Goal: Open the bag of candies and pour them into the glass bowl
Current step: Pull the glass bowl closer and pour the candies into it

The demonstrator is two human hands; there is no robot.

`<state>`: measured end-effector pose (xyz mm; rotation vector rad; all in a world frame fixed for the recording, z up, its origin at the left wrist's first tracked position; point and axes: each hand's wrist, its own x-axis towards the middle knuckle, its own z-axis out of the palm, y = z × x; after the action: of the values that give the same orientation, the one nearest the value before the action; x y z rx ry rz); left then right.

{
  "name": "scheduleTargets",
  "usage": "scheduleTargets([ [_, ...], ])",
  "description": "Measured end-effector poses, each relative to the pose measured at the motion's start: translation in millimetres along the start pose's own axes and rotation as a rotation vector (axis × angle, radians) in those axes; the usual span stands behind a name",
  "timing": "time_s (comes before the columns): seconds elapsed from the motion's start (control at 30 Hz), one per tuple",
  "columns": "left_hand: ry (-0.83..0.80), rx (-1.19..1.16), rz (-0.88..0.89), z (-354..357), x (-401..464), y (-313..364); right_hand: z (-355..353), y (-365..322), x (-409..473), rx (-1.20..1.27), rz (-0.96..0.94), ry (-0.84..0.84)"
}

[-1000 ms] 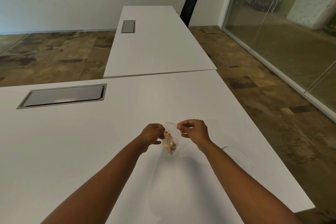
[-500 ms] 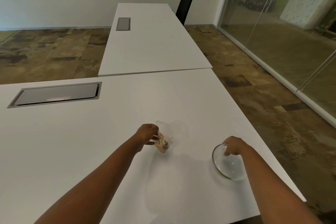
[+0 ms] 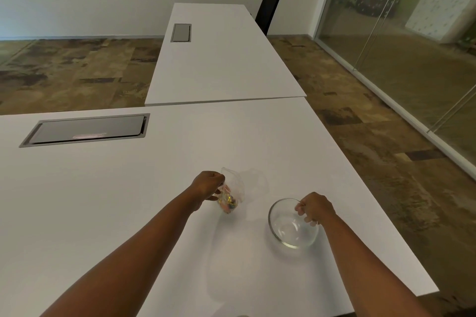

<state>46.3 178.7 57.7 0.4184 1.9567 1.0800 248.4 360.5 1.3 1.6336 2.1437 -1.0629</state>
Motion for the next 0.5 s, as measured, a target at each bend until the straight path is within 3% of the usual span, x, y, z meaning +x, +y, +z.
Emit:
scheduleTargets([
  [0.27, 0.038, 0.015, 0.035, 0.0, -2.4, 9.7, 13.6, -18.4, -5.3, -0.083, -0.029, -0.020],
  [0.37, 0.018, -0.005, 0.068, 2.5, -4.1, 18.2, 7.9, -26.7, -9.6, -0.171, -0.137, 0.033],
  [0.43, -0.010, -0.018, 0.103, 5.1, -5.3, 25.9, 4.0, -35.9, -16.8, -0.016, -0.225, 0.174],
  [0.5, -0.057, -0.034, 0.143, 8.3, -6.3, 33.6, 0.3, -46.9, -23.7, 0.281, -0.269, 0.187],
])
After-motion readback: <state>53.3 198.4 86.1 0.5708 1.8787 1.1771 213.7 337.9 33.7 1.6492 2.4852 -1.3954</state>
